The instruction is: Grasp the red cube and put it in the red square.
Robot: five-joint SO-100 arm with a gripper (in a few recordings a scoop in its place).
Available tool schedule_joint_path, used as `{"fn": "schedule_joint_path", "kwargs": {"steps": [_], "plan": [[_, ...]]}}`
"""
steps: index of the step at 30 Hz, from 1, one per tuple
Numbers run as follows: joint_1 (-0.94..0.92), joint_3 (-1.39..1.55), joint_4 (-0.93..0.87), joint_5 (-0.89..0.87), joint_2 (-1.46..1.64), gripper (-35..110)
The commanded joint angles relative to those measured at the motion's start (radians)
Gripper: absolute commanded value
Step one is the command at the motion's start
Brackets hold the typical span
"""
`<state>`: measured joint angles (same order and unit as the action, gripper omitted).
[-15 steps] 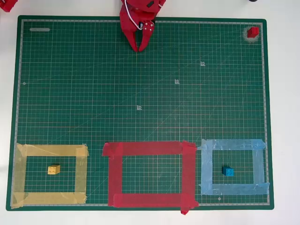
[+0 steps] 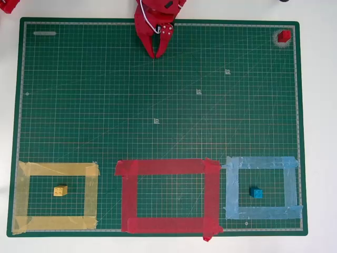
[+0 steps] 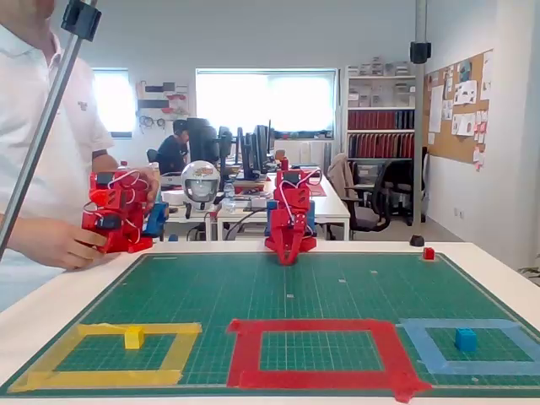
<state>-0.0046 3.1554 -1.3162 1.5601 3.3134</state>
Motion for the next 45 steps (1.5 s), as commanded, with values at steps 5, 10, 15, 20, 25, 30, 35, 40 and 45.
{"fn": "schedule_joint_path", "kwargs": {"steps": [5, 10, 15, 20, 25, 30, 35, 40, 45], "plan": [[-0.023, 0.005, -0.017, 0.012, 0.037, -1], [-0.023, 0.005, -0.017, 0.012, 0.037, -1], [-0.015, 0.005, -0.017, 0.012, 0.031, -1], [0.008, 0.005, -0.017, 0.015, 0.015, -1], [0.049, -0.051, -0.005, 0.018, -0.081, -1], [0.110, -0.258, -0.002, 0.014, -0.295, -1], [0.249, -0.607, -0.006, -0.006, -0.601, -1], [0.417, -0.881, -0.006, -0.017, -0.736, -1], [0.563, -0.919, 0.002, -0.009, -0.758, -1]]}}
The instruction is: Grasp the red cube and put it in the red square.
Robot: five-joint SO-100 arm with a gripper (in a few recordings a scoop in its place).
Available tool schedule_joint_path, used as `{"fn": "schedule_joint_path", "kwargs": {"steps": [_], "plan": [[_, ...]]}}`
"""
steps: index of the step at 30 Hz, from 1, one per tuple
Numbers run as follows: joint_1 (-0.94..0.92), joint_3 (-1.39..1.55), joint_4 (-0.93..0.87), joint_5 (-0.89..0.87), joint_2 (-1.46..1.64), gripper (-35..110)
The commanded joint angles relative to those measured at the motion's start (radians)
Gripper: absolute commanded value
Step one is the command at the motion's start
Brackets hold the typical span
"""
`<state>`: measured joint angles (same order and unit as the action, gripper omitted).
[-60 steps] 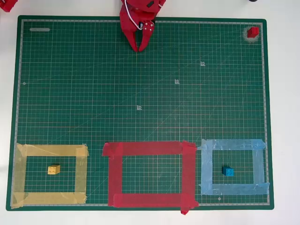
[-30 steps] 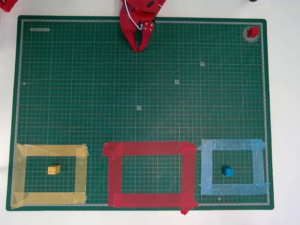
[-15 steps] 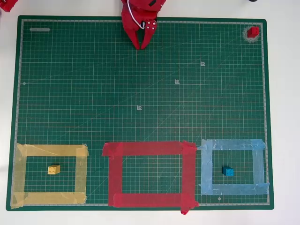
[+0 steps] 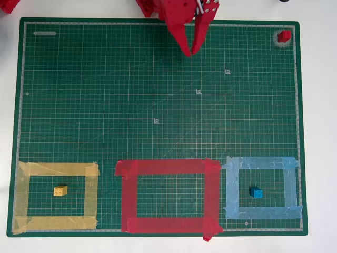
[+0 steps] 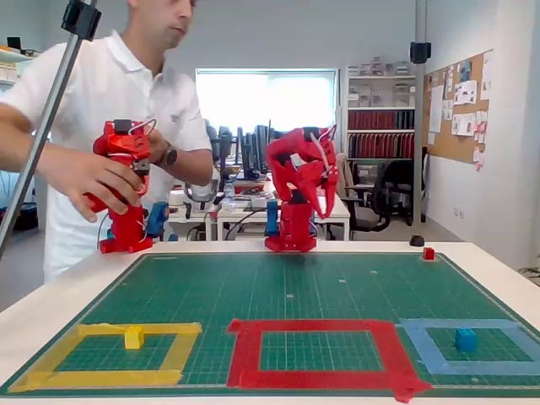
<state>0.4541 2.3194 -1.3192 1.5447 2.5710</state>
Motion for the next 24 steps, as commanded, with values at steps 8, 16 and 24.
{"fn": "schedule_joint_path", "kwargs": {"steps": [8, 16, 24], "plan": [[0.276, 0.029, 0.252, 0.002, -0.043, -1], [0.471, 0.072, 0.393, -0.324, -0.213, -1], [0.574, -0.015, 0.466, -1.129, -0.253, -1]]}}
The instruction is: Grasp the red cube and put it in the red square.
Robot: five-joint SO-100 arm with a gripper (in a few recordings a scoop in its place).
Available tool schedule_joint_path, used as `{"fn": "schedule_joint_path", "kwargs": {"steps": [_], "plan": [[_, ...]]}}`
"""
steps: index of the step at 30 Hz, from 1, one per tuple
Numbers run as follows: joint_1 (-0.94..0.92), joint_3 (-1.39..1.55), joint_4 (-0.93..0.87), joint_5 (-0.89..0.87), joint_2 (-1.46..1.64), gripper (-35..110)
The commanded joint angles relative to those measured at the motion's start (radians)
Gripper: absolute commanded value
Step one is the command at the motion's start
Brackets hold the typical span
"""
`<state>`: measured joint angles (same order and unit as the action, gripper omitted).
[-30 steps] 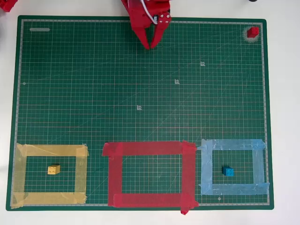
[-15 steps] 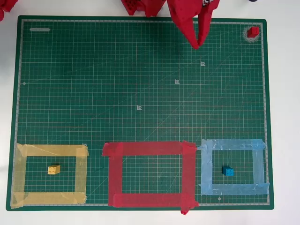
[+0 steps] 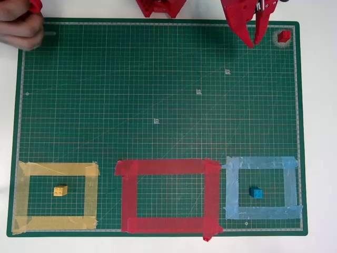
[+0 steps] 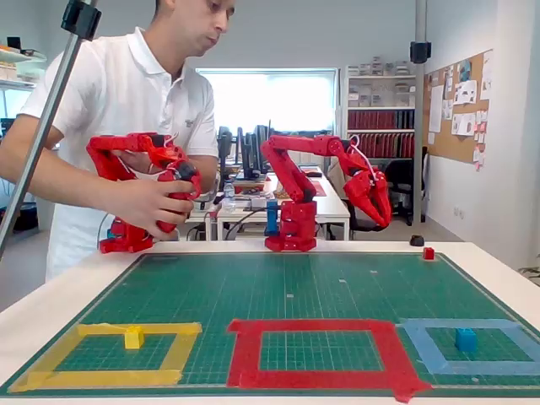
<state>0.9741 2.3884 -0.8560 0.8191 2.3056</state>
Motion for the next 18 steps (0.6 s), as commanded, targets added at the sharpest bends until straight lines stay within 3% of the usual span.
{"fn": "schedule_joint_path", "kwargs": {"steps": [1, 9, 18], "plan": [[0.054, -0.092, -0.008, -0.517, 0.020, -1], [0.215, -0.129, -0.115, -0.799, 0.021, -1], [0.305, -0.061, -0.110, -0.824, 0.002, 0]]}}
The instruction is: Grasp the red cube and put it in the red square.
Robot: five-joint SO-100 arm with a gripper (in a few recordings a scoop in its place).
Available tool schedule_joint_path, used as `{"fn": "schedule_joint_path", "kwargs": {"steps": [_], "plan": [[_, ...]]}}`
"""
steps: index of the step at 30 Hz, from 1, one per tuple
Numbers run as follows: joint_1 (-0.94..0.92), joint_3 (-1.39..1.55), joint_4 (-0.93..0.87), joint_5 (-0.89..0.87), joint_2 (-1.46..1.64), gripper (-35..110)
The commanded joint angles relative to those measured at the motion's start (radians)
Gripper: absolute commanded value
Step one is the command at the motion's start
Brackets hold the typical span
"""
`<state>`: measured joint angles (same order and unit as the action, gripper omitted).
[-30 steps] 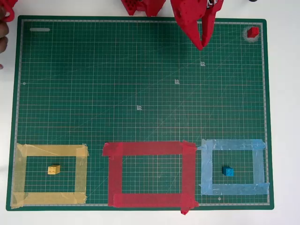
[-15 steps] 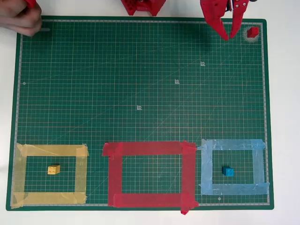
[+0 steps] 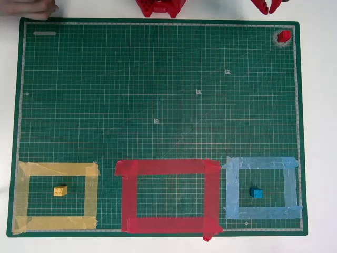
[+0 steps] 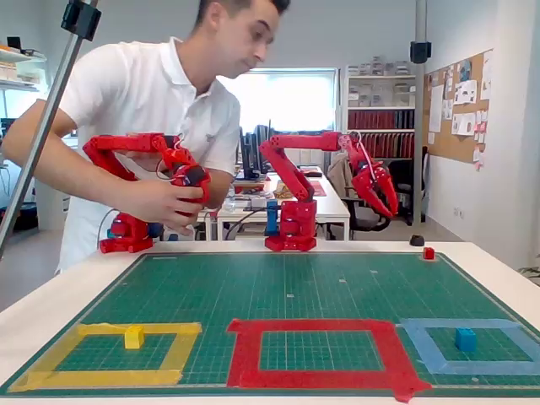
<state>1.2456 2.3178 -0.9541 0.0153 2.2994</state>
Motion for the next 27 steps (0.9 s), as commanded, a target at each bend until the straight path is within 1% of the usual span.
{"fn": "schedule_joint_path", "kwargs": {"steps": [1, 5, 7, 15, 27], "plan": [[0.035, 0.014, -0.012, -0.020, 0.008, 0], [0.028, 0.015, -0.012, -0.011, -0.025, 1], [0.025, 0.002, -0.009, -0.011, -0.089, 5], [0.012, -0.156, -0.005, -0.018, -0.383, 6], [0.000, -0.327, -0.017, -0.011, -0.540, 6]]}}
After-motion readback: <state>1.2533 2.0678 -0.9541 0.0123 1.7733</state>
